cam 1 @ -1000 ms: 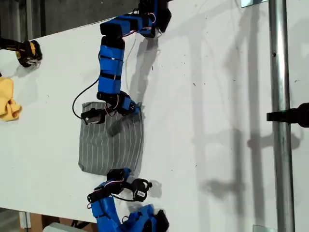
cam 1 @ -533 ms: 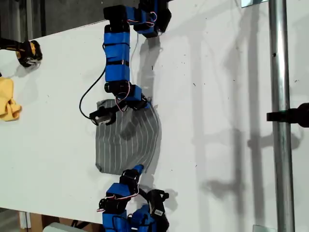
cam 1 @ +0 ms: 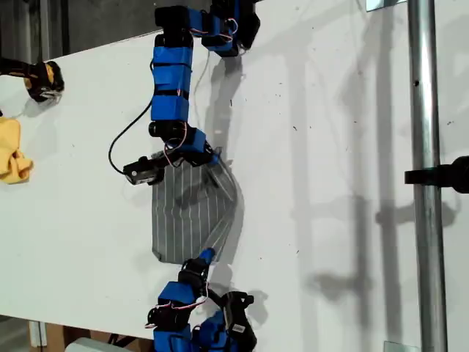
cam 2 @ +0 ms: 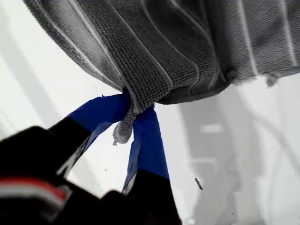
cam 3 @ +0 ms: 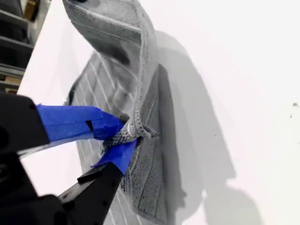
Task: Grasp corners of a towel and fold twice.
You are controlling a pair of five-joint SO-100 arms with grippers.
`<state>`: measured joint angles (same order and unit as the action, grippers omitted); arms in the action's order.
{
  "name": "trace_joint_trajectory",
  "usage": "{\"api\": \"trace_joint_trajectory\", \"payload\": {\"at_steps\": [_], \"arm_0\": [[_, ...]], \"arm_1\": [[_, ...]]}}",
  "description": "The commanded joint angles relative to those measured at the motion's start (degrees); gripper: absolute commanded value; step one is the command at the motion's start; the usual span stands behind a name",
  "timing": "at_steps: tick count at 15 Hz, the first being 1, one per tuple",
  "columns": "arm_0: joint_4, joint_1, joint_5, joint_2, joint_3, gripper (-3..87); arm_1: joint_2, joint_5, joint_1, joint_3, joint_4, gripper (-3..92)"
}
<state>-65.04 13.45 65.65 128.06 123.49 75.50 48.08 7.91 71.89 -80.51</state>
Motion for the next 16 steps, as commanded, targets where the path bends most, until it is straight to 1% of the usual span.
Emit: {"api": "trace_joint_trajectory", "payload": {"at_steps": [1, 5, 7, 9, 12, 16], "arm_0": [[-1.3, 9.9, -7.3, 1.1, -5.4, -2.3], [-0.4, 26.3, -17.1, -5.1, -7.9, -2.3], [1.6, 31.7, -20.0, -7.4, -8.0, -2.3], [4.9, 36.3, -21.9, -9.3, -7.0, -2.3], [12.2, 39.6, -25.4, -11.8, -5.6, -2.3], [17.1, 40.7, -28.7, -13.6, -6.9, -2.3]], "arm_1": [[5.4, -2.4, 6.2, -3.0, 2.3, -0.2], [3.6, -9.7, 17.8, -2.7, 7.6, -0.2], [3.0, -12.9, 22.7, -2.8, 11.0, -0.2], [2.1, -14.9, 26.4, -4.0, 13.8, -0.2], [1.3, -16.8, 28.9, -5.3, 17.0, -0.2], [1.6, -18.8, 30.5, -5.0, 20.7, -0.2]]}}
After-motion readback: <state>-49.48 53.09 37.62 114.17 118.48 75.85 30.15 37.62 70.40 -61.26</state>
